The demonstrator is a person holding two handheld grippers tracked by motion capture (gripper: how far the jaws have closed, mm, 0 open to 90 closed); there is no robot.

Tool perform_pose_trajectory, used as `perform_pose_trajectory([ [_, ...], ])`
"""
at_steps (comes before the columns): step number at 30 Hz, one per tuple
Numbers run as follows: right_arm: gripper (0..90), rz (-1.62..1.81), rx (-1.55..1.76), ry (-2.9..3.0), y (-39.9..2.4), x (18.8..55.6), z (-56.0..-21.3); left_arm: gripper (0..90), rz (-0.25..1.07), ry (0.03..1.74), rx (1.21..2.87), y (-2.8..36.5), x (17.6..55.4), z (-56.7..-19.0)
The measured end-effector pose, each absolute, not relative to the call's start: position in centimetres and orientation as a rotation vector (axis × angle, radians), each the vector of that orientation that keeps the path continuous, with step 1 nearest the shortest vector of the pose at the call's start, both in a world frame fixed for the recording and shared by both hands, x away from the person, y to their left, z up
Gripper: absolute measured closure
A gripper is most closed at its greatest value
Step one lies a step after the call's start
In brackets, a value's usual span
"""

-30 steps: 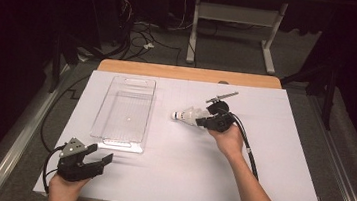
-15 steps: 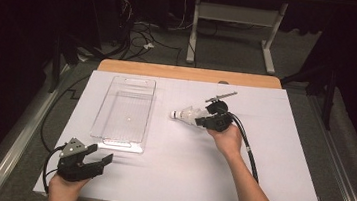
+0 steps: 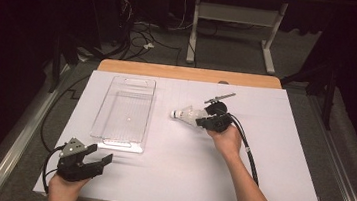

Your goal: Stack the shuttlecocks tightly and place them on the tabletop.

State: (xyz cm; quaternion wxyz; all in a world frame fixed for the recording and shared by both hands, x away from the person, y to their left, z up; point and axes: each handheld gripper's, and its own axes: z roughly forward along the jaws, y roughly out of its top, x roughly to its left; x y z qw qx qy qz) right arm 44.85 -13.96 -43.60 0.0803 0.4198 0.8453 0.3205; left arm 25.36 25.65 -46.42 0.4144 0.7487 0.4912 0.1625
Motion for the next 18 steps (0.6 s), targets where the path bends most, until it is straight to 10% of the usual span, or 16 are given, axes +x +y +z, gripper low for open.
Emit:
perform_pose_trajectory([
  [18, 61.3, 0.924, 1.283, 2.495, -14.41, 44.32, -43.03, 31.6, 0.393, 1.234, 1.861, 25.71, 25.39, -46.49],
])
